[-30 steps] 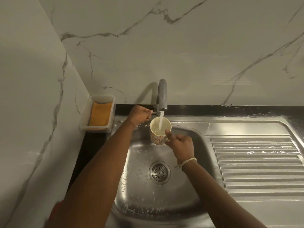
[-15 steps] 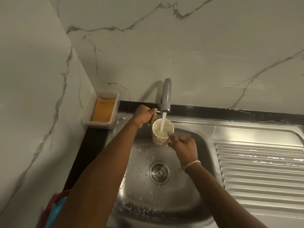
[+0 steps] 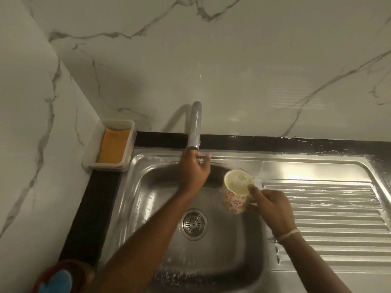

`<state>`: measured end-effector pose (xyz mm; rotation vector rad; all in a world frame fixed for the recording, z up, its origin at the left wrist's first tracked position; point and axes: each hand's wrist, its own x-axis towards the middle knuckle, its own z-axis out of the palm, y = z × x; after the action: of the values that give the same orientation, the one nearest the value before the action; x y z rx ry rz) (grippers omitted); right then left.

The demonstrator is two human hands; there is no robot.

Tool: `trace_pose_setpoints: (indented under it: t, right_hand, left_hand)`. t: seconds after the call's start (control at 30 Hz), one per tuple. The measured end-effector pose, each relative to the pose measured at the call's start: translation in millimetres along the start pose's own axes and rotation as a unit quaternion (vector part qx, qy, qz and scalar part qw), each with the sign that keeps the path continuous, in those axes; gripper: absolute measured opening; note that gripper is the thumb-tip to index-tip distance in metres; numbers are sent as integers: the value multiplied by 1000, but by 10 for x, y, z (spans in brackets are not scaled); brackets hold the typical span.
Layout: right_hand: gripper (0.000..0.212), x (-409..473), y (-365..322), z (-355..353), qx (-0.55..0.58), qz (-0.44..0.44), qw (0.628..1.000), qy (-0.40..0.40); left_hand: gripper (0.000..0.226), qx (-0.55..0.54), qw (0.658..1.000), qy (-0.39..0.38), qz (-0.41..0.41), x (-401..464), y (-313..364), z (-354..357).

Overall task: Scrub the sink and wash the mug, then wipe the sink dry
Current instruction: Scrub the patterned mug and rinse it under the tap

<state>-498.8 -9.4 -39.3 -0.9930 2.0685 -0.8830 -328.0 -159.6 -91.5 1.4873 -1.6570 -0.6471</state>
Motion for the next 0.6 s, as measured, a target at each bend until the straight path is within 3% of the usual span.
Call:
trace_pose_setpoints:
  t: [0.07, 0.13, 0.23, 0.3, 0.37, 0.43, 0.53, 0.6]
  right_hand:
    - [55, 33, 157, -264, -58, 15, 998, 4]
    - [54, 32, 223, -498, -105, 31, 994, -1]
    - [53, 72, 208, -801, -168, 56, 984, -11]
    - [53, 131, 170, -928, -217, 67, 973, -34]
    - [56, 238, 149, -977, -261, 72, 961, -53]
    - [56, 334, 70, -949, -298, 65, 949, -76]
    - [54, 469, -86, -793, -399, 52, 909, -110]
    - [56, 543, -249, -634, -389, 74, 912, -110]
  left_hand:
    - [36, -53, 997, -54, 32, -344, 76, 336]
    - [34, -71, 980, -164, 93, -566, 224, 650]
    - [53, -3, 905, -319, 281, -593, 391, 1135]
    - [68, 72, 858, -374, 344, -512, 435, 1380]
    - [74, 133, 824, -394, 385, -431, 402, 1553]
    - [70, 170, 812, -375, 414, -360, 312, 1599]
    - [63, 188, 808, -373, 415, -240, 140, 1471]
    - [65, 174, 824, -364, 397, -192, 1, 1338]
